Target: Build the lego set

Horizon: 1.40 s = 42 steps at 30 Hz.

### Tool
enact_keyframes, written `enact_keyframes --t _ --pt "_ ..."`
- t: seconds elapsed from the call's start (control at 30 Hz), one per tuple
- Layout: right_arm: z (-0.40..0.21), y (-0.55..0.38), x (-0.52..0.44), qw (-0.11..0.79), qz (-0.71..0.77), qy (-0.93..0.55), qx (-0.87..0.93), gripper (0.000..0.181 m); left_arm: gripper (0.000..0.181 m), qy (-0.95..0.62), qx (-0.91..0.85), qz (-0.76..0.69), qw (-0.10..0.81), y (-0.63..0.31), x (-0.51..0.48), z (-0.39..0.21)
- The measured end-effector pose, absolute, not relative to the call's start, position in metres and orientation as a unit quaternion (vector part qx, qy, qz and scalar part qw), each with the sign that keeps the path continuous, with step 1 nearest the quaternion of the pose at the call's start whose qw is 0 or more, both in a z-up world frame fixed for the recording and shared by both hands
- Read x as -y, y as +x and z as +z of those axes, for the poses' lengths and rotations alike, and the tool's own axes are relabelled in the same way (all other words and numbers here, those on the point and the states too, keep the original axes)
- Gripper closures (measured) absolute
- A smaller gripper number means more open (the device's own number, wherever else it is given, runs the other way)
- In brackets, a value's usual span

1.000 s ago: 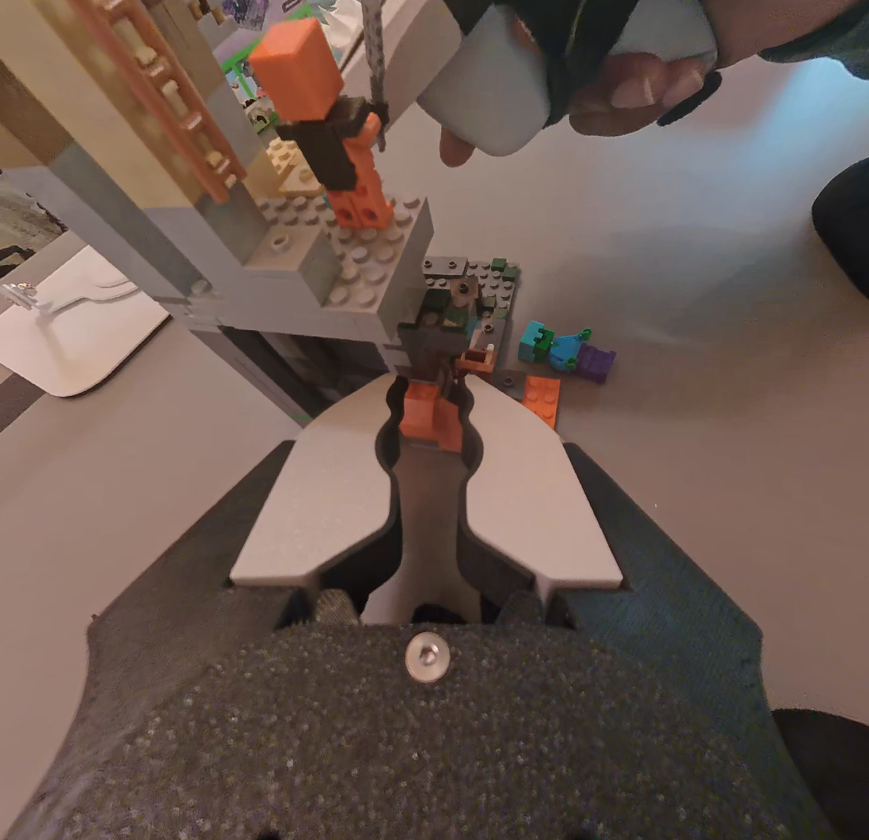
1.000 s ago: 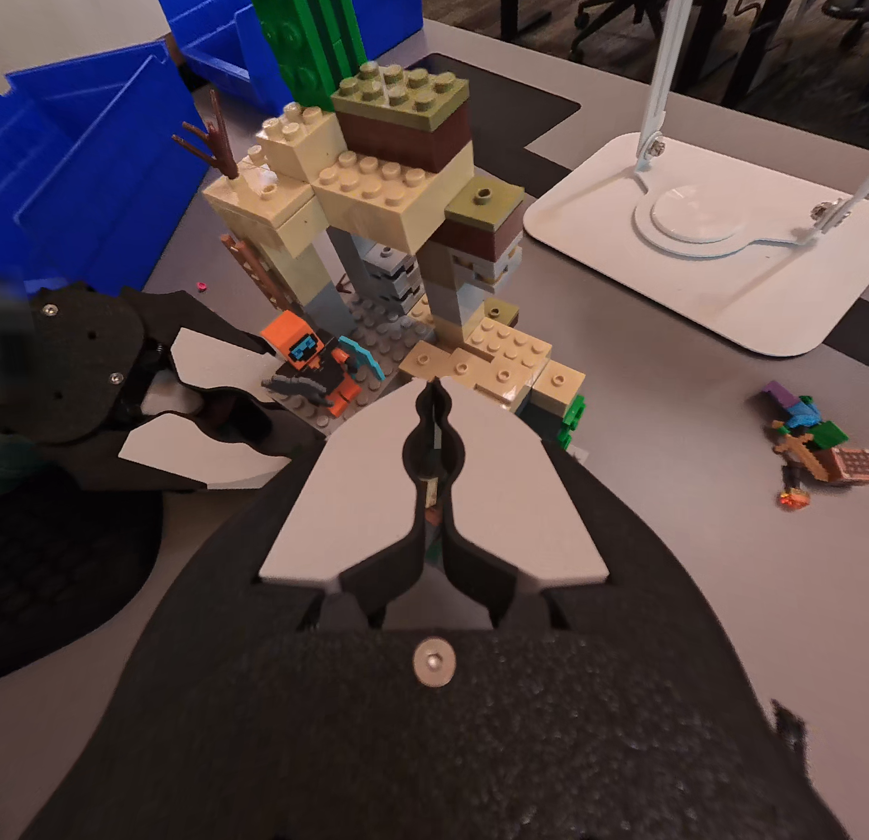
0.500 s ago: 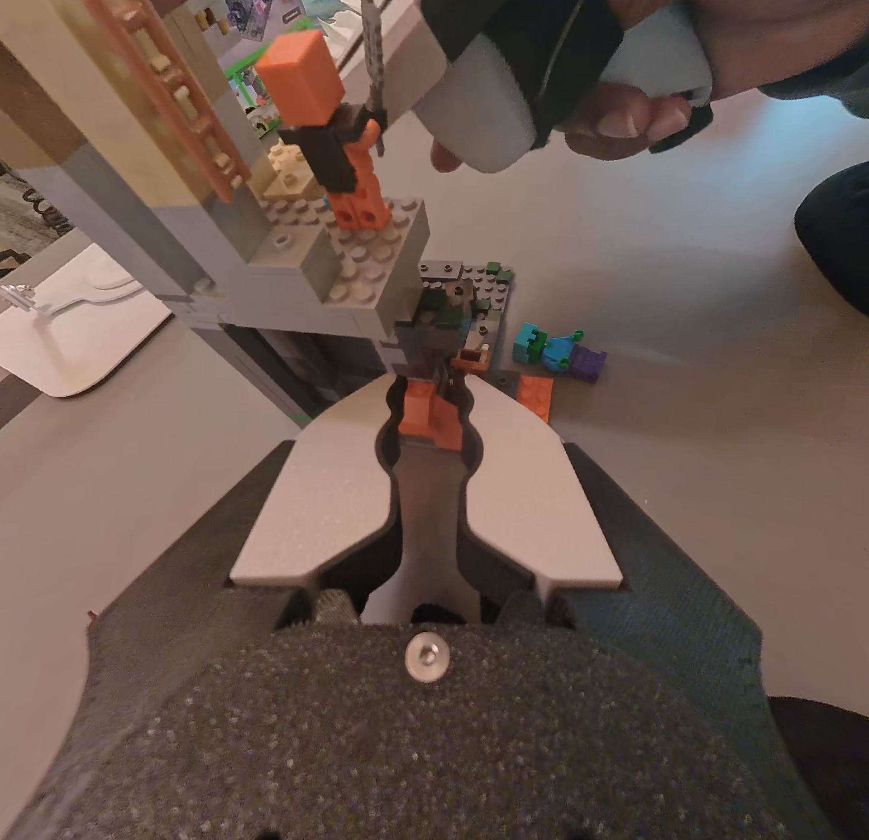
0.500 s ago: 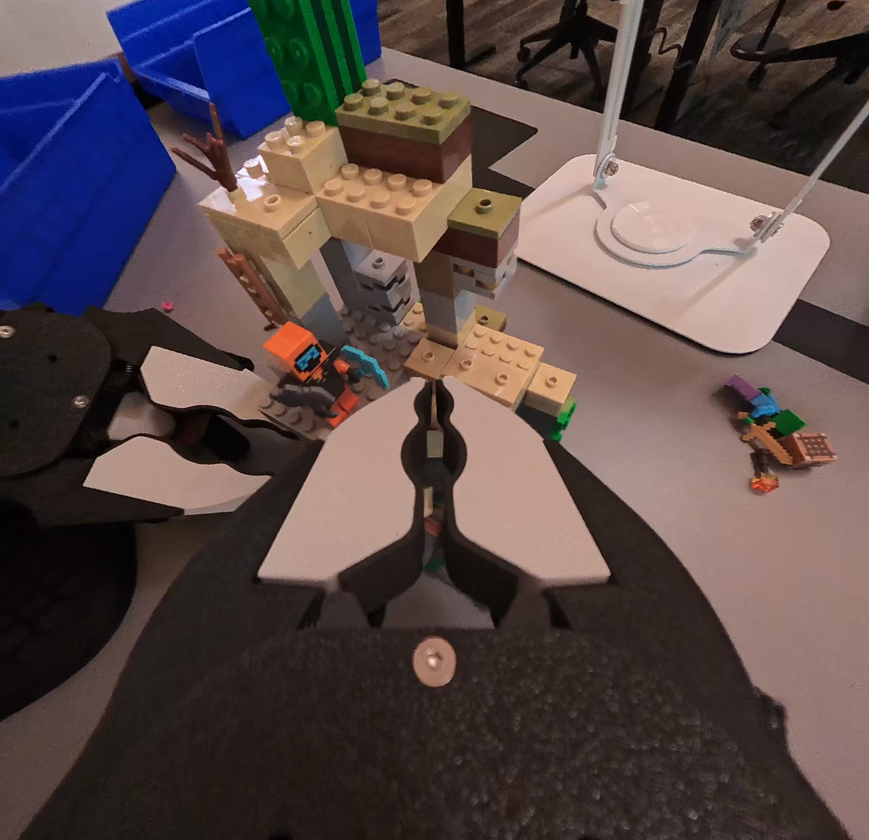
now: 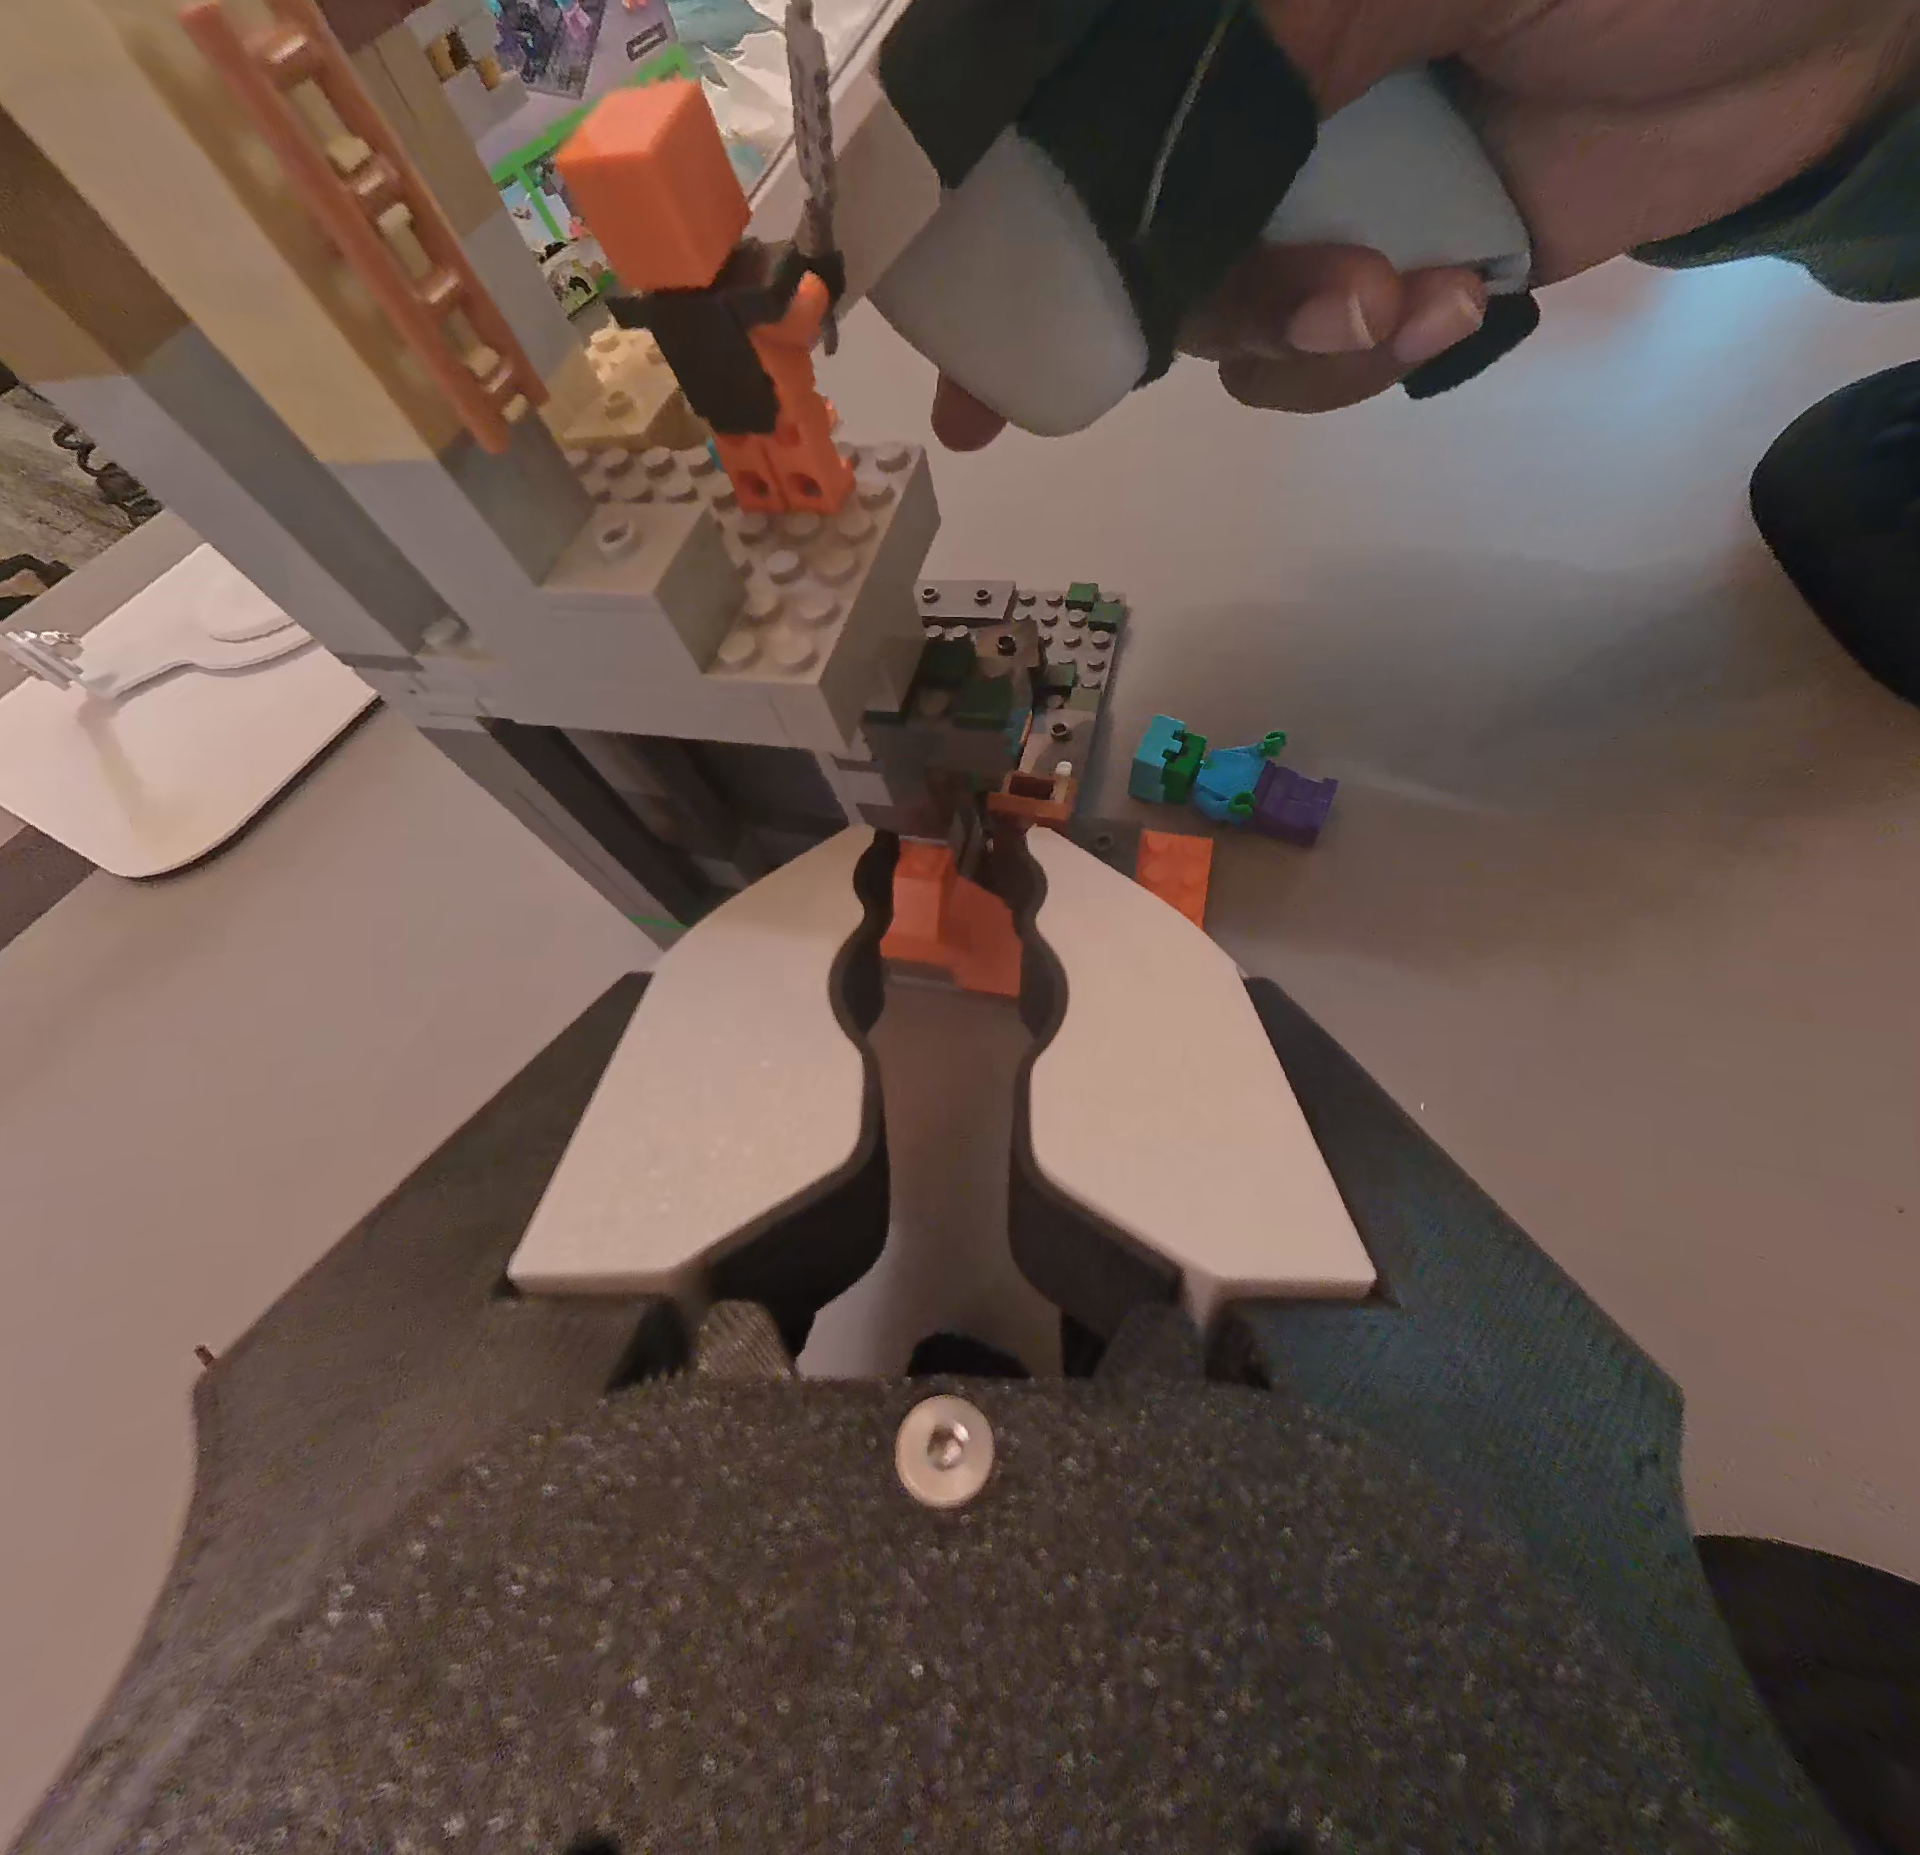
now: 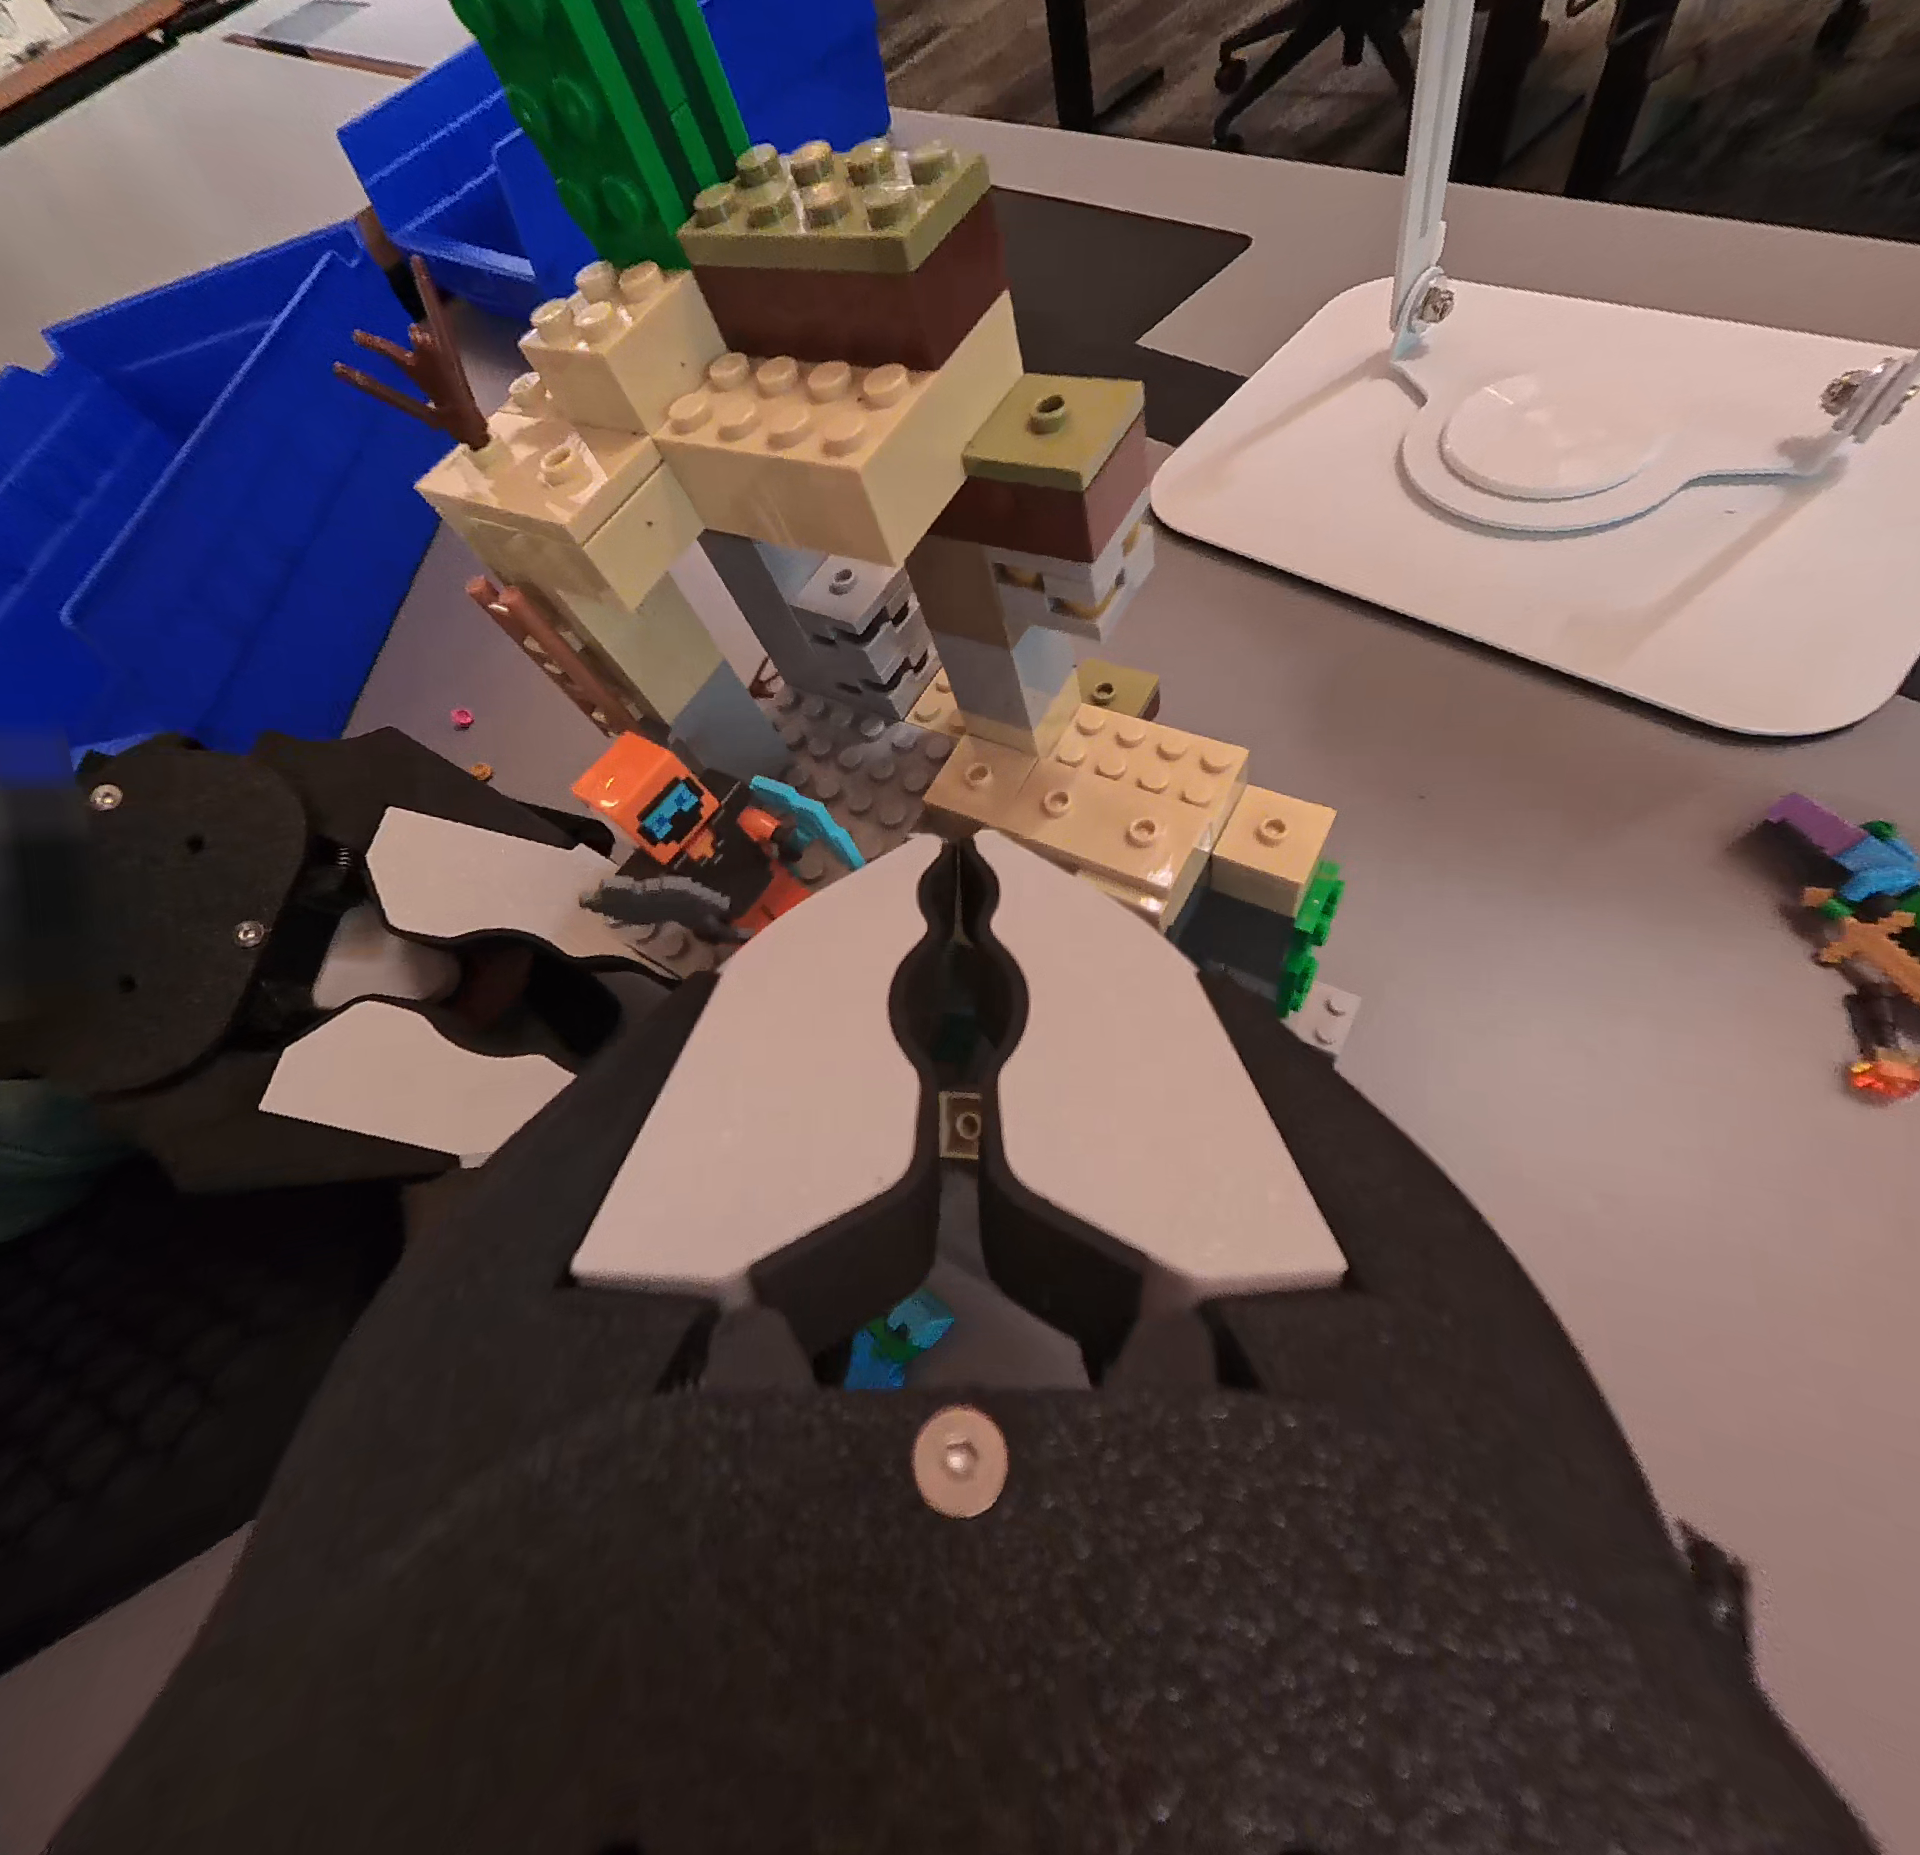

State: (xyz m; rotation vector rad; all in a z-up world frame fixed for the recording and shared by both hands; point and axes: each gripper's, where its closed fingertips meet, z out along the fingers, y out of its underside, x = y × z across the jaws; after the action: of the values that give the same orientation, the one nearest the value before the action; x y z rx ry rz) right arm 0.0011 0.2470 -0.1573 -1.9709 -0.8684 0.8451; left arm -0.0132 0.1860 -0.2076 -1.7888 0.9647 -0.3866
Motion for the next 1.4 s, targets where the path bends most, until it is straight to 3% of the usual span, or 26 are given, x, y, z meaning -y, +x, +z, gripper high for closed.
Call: enact_keyframes --t 0.23,0.6,1.4 --pt "-0.152 0.022 -0.229 0.404 0.363 -0.736 0.402 0.175 0.160 -0.741 -0.398 -0.165 0.515 -0.013 -0.185 -0.205" --pt "-0.224 0.020 -0.208 0.311 0.254 -0.695 0.596 0.148 0.160 -0.742 -0.393 -0.158 0.520 -0.018 -0.186 -0.202" --pt "-0.239 0.014 -0.214 0.261 0.279 -0.745 0.546 0.161 0.160 -0.740 -0.389 -0.160 0.525 -0.020 -0.185 -0.198"
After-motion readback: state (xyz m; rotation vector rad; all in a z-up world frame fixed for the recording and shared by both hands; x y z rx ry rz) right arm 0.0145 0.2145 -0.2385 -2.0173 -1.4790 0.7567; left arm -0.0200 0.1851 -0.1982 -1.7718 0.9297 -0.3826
